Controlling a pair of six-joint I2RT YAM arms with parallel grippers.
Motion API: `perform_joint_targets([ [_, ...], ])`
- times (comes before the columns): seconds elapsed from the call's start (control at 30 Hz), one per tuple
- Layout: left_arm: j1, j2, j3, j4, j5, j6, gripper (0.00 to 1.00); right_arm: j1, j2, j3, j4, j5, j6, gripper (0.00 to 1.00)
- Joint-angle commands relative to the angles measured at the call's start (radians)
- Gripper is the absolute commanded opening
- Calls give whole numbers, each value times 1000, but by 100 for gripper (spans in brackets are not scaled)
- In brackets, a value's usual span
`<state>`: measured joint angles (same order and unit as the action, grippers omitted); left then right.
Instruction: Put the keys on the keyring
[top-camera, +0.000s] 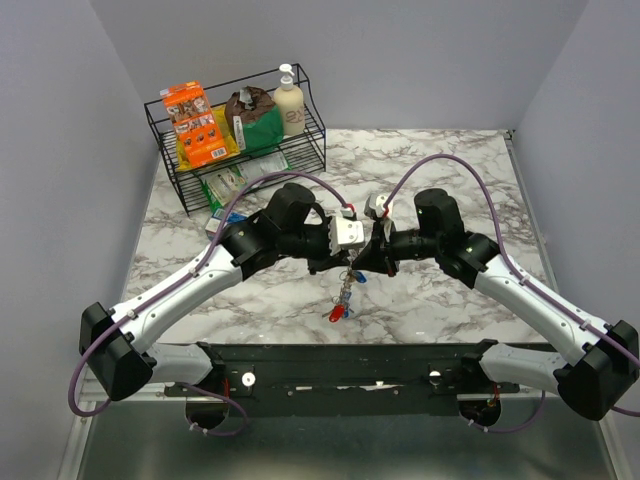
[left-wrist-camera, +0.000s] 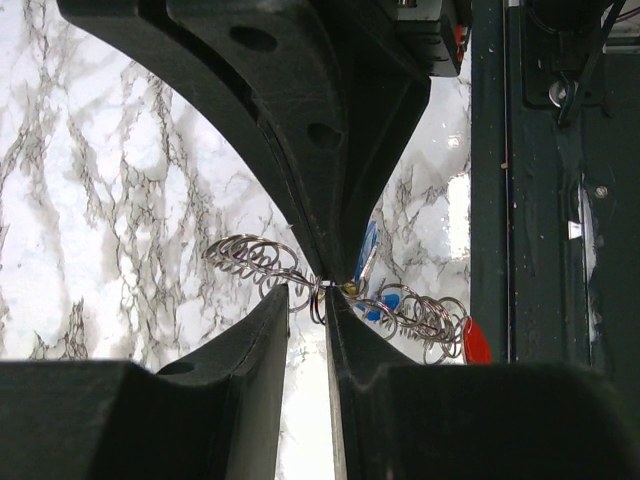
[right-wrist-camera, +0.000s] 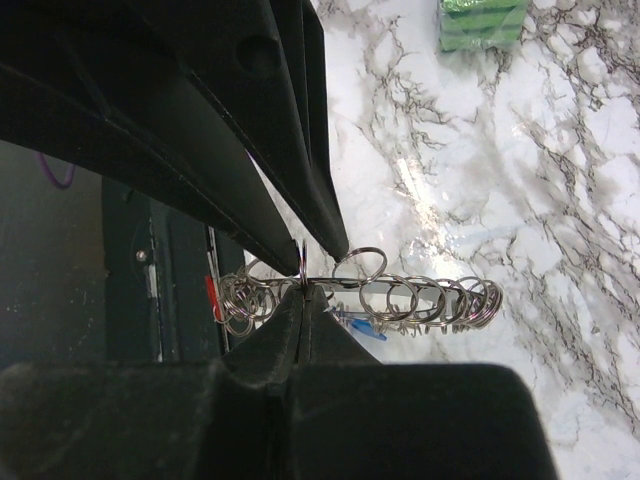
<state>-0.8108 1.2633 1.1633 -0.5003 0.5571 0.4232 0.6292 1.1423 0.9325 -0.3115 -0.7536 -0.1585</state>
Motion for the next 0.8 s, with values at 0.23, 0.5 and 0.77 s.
perform_joint_targets([
  [0.23, 15, 18, 39, -40, 27, 40, 0, 6, -24, 12, 31, -9, -4, 0],
  [0.5, 16, 2, 1, 14, 44, 3, 0, 6, -44, 8, 60, 36, 33, 6],
  [0.77, 18, -77, -149, 212, 43, -113, 0, 6, -104, -11, 106, 94, 76, 41],
])
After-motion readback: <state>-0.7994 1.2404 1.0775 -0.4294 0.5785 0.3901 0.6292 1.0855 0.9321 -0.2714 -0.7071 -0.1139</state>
